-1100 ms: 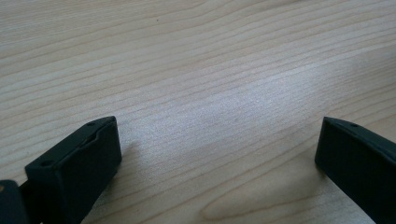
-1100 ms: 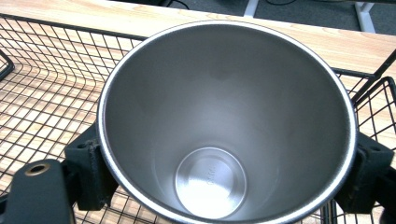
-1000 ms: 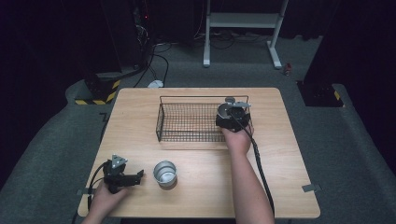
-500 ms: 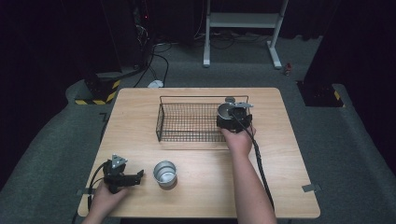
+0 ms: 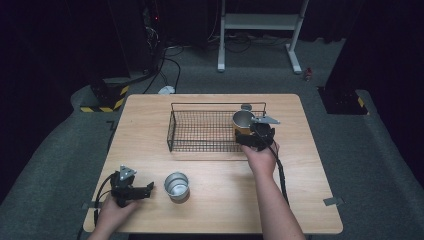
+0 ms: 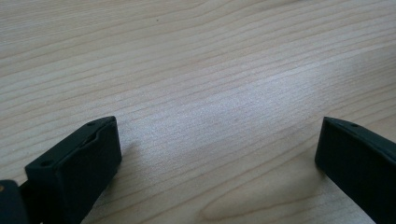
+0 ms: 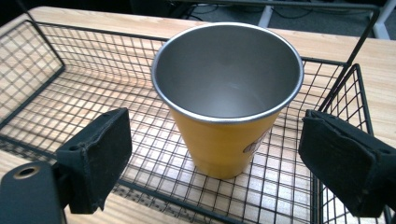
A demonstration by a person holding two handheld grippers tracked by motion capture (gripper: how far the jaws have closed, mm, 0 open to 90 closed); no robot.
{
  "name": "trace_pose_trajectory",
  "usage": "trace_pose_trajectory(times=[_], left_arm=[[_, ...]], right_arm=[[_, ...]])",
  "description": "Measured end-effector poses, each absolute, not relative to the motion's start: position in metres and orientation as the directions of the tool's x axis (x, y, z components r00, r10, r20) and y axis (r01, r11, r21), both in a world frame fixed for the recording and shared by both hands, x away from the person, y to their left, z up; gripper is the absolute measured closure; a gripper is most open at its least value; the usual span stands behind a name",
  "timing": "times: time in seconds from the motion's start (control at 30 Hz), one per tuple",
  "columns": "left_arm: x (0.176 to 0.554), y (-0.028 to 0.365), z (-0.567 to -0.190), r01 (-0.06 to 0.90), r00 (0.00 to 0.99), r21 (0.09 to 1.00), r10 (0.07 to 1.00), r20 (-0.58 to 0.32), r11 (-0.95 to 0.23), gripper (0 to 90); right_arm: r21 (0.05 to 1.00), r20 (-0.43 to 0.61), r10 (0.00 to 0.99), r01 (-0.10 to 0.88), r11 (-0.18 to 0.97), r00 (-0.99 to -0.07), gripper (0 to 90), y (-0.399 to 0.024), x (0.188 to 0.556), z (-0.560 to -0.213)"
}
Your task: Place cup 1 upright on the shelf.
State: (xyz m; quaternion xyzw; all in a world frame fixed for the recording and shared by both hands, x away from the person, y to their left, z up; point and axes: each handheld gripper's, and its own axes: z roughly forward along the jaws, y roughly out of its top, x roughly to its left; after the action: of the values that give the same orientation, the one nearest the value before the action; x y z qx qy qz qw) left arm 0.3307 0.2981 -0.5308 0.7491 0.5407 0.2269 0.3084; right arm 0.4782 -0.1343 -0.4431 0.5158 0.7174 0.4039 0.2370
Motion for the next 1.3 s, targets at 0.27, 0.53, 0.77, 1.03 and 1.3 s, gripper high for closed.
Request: trace_pose_trajectory(times=[0.27, 0.53, 0.77, 1.03, 1.3], left_arm=[[0.331, 0.298, -0.531, 0.670, 0.313, 0.707, 0.950, 0.008, -0.226, 0.6], [0.331, 0.298, -0.531, 0.671, 0.311, 0.708, 0.951, 0.003, -0.222, 0.6], [0.331, 0.298, -0.531, 0.671, 0.311, 0.708, 0.950, 0.003, -0.222, 0.6], [0.331, 0.298, -0.531, 0.670, 0.310, 0.709, 0.951, 0.004, -0.222, 0.6], [0.332, 0.293, -0.531, 0.681, 0.265, 0.707, 0.964, 0.007, -0.192, 0.2]], right_arm=[[0.842, 0.067, 0.920, 0.516, 0.156, -0.387, 10.0, -0.139, 0.458, -0.441], [0.848, 0.073, 0.917, 0.509, 0.151, -0.393, 10.1, -0.148, 0.432, -0.448], [0.854, 0.063, 0.913, 0.495, 0.160, -0.403, 10.1, -0.160, 0.410, -0.455], [0.838, 0.046, 0.916, 0.514, 0.182, -0.399, 10.3, -0.169, 0.388, -0.471], [0.810, -0.006, 0.914, 0.534, 0.243, -0.406, 11.2, -0.174, 0.369, -0.493]])
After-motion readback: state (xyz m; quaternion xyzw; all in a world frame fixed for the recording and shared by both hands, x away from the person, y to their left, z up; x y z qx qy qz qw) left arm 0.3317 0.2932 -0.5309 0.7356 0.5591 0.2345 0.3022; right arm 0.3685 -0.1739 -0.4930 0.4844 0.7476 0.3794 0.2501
